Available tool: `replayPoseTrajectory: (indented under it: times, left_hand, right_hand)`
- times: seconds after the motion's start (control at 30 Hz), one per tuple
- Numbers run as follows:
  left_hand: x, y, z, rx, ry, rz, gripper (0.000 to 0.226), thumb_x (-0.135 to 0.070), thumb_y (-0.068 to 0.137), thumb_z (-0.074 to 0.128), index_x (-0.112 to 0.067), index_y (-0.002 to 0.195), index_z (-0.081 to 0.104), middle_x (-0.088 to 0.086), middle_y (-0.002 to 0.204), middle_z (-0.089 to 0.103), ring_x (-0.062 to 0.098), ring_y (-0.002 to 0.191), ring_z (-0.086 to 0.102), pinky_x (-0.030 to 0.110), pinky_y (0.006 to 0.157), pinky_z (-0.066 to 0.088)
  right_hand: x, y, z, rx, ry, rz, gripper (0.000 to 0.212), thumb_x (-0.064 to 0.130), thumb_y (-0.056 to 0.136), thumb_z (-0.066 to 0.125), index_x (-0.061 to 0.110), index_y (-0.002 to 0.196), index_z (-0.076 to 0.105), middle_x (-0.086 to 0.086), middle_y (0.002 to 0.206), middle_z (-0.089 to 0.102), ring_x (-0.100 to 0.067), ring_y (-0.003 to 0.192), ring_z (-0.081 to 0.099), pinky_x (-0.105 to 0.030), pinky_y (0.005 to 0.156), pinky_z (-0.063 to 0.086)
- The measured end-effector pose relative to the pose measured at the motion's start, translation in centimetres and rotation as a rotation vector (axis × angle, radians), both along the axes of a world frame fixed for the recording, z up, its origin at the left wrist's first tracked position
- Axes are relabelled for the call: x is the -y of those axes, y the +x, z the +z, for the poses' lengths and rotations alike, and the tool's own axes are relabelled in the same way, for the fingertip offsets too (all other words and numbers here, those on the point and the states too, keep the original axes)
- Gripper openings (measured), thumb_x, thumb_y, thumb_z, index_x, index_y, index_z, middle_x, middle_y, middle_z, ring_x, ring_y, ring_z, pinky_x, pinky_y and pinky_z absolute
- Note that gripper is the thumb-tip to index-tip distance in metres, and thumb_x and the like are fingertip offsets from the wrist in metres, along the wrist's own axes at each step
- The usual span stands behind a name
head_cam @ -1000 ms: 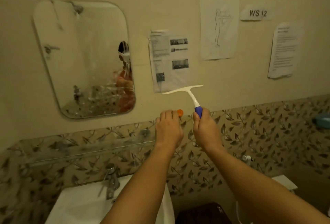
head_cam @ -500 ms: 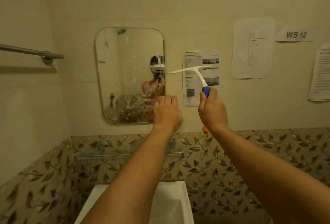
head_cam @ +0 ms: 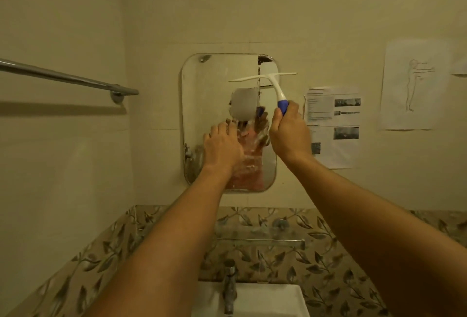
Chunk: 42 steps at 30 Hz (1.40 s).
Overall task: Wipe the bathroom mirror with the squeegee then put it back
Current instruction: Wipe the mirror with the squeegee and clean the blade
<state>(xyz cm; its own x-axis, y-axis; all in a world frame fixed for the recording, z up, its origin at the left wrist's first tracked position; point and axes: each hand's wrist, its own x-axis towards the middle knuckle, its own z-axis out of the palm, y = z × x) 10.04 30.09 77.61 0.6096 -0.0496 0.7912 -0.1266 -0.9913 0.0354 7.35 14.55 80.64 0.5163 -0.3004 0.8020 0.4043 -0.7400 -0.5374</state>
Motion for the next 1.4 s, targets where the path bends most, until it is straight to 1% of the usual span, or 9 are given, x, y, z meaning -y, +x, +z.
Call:
replayPoseTrajectory:
  times: [0.23,0.3,0.4,0.57,0.73,0.93,1.1,1.23,1.4]
  left_hand:
    - [-5.1,3.2,0.6,0.004,0.066,0.015,0.061,-0.038,0.093,0.052,-0.014,0.147,0.038,0.013,0.146,0.045,0.031,0.129,0.045,0.046,0.102,0.041]
    - [-6.2,4.5,0.6,-0.002,0.095,0.018,0.070,-0.043,0.092,0.058,-0.016,0.151,0.033,0.014,0.149,0.041,0.032,0.132,0.042,0.047,0.104,0.041]
    - [-7.2,6.2,0.4,-0.015,0.100,0.031,0.081,-0.048,0.089,0.063,-0.018,0.155,0.027,0.013,0.152,0.037,0.031,0.136,0.038,0.047,0.106,0.040]
    - [-8.0,9.1,-0.2,-0.068,0.128,0.040,0.094,-0.053,0.085,0.068,-0.021,0.159,0.019,0.012,0.158,0.027,0.032,0.141,0.032,0.050,0.112,0.034]
    - [-8.0,11.9,-0.3,-0.085,0.136,0.038,0.101,-0.057,0.083,0.071,-0.023,0.159,0.015,0.012,0.162,0.020,0.033,0.144,0.029,0.053,0.114,0.031]
    - [-7.3,14.0,-0.6,-0.065,0.167,0.047,0.099,-0.053,0.084,0.073,-0.029,0.160,0.015,0.014,0.162,0.015,0.033,0.143,0.028,0.055,0.113,0.032]
    - [-6.5,14.8,-0.5,-0.106,0.173,0.089,0.099,-0.043,0.084,0.076,-0.034,0.159,0.013,0.015,0.163,0.011,0.035,0.145,0.022,0.058,0.112,0.029]
    - [-6.5,15.2,-0.5,-0.098,0.188,0.133,0.096,-0.039,0.082,0.075,-0.036,0.158,0.017,0.014,0.160,0.014,0.036,0.138,0.029,0.053,0.105,0.034]
    - [-6.4,15.7,-0.8,-0.073,0.175,0.134,0.089,-0.032,0.087,0.071,-0.036,0.158,0.018,0.014,0.160,0.015,0.037,0.138,0.029,0.053,0.103,0.034]
  right_hand:
    - [-4.4,2.7,1.8,0.017,0.024,0.017,0.041,0.029,0.104,0.038,0.015,0.143,0.034,-0.008,0.097,0.054,-0.014,0.067,0.049,-0.030,0.056,0.037]
    - [-5.2,3.7,2.4,0.032,0.042,0.012,0.041,0.029,0.105,0.038,0.015,0.143,0.034,-0.009,0.099,0.055,-0.016,0.069,0.052,-0.031,0.057,0.041]
    - [-6.1,5.1,3.1,0.038,0.054,-0.018,0.045,0.030,0.107,0.036,0.016,0.149,0.031,-0.010,0.105,0.056,-0.022,0.080,0.057,-0.042,0.069,0.051]
    - [-5.9,7.3,4.2,0.040,0.053,-0.061,0.049,0.032,0.110,0.034,0.016,0.155,0.025,-0.008,0.109,0.055,-0.024,0.087,0.057,-0.040,0.073,0.047]
    - [-5.5,9.5,5.5,0.048,0.001,-0.090,0.053,0.035,0.110,0.031,0.018,0.159,0.019,-0.011,0.111,0.057,-0.026,0.088,0.059,-0.045,0.075,0.053]
    - [-5.0,11.3,6.9,0.054,-0.039,-0.105,0.059,0.033,0.109,0.034,0.019,0.162,0.012,-0.011,0.108,0.054,-0.026,0.086,0.056,-0.041,0.072,0.046]
    - [-4.9,12.2,7.7,0.063,-0.071,-0.120,0.059,0.031,0.110,0.035,0.019,0.162,0.011,-0.011,0.103,0.053,-0.024,0.082,0.056,-0.040,0.070,0.047]
    - [-5.0,12.9,7.9,0.060,-0.074,-0.115,0.059,0.033,0.109,0.036,0.020,0.161,0.010,-0.012,0.102,0.056,-0.027,0.083,0.060,-0.048,0.075,0.057]
    - [-5.1,13.8,7.4,0.057,-0.052,-0.114,0.059,0.035,0.110,0.032,0.020,0.162,0.008,-0.013,0.105,0.057,-0.026,0.081,0.059,-0.045,0.069,0.054]
